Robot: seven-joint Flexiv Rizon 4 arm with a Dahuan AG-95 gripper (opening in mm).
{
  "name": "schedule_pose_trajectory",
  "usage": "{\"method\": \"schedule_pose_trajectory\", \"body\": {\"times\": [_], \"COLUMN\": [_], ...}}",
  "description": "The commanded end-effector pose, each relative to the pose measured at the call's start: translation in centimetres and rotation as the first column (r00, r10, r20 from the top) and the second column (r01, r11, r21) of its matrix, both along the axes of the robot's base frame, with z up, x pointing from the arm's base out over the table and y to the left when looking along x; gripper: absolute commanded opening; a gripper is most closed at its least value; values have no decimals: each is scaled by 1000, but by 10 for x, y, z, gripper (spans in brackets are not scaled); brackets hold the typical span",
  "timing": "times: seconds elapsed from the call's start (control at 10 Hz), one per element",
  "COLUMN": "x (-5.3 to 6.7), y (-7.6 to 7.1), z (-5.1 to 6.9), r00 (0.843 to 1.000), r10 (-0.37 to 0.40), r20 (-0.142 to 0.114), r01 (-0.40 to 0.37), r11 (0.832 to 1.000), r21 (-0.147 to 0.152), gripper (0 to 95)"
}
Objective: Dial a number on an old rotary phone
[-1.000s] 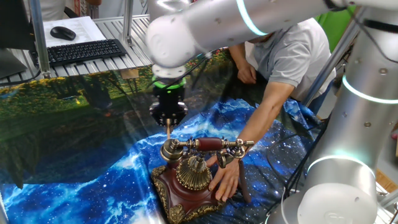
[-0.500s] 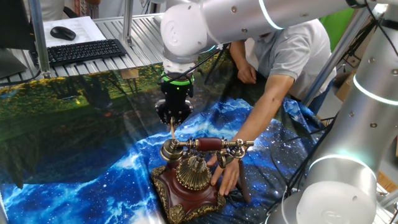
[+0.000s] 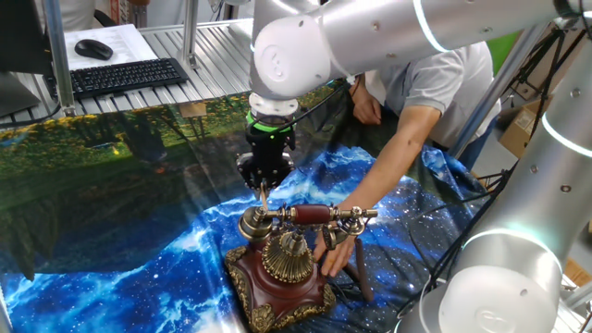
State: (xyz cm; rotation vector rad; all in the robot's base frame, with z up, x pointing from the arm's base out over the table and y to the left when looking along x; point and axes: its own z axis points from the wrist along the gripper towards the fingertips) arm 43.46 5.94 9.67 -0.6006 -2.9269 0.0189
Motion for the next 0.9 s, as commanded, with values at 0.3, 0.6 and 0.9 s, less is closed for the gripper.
{"method": "schedule_pose_trajectory", "body": {"times": [0.3,0.6,0.9], "x": [1,1,0], "y": [1,1,1], "z": [-2,-2,-2], "r00": [1000,1000,1000], "r10": [-5,2,4], "r20": [8,1,-3], "r01": [5,-2,-4], "r11": [1000,1000,1000], "r21": [-5,-6,-7], "gripper": [0,0,0]}}
